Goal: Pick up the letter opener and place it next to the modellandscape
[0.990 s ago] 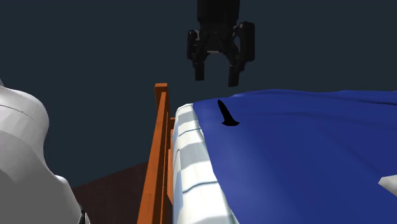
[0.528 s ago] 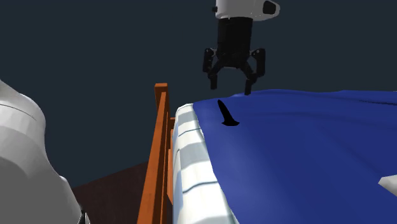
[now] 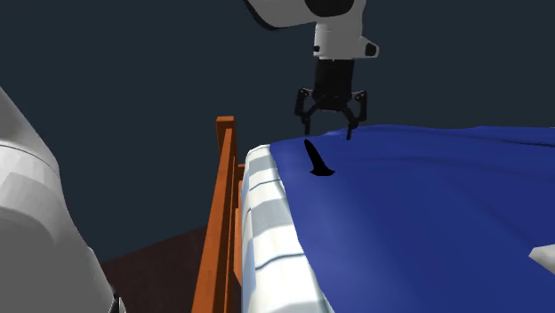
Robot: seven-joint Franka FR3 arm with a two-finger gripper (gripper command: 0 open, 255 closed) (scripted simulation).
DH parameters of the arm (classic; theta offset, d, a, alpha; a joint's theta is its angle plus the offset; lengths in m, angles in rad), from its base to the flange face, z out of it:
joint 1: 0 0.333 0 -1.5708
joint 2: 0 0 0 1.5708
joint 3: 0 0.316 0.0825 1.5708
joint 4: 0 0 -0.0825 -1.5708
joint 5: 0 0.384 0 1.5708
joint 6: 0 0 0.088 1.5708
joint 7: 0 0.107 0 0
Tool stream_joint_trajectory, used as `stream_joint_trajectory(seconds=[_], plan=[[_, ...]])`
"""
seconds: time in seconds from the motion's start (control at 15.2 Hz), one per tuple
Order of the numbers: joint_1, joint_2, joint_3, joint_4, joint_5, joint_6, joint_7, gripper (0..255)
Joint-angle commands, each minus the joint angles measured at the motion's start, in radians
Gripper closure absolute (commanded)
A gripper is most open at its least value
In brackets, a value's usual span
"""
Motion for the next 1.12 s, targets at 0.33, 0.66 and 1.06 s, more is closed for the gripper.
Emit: stream_joint_trajectory(seconds=[0.33,0.66,1.06], plan=[[0.051,0.211,0.044,0.151,0.043,0.064,-0.156,0],[0.082,0.349,0.088,0.266,0.058,0.088,-0.253,0],[0.084,0.387,0.092,0.243,0.059,0.15,-0.26,0]])
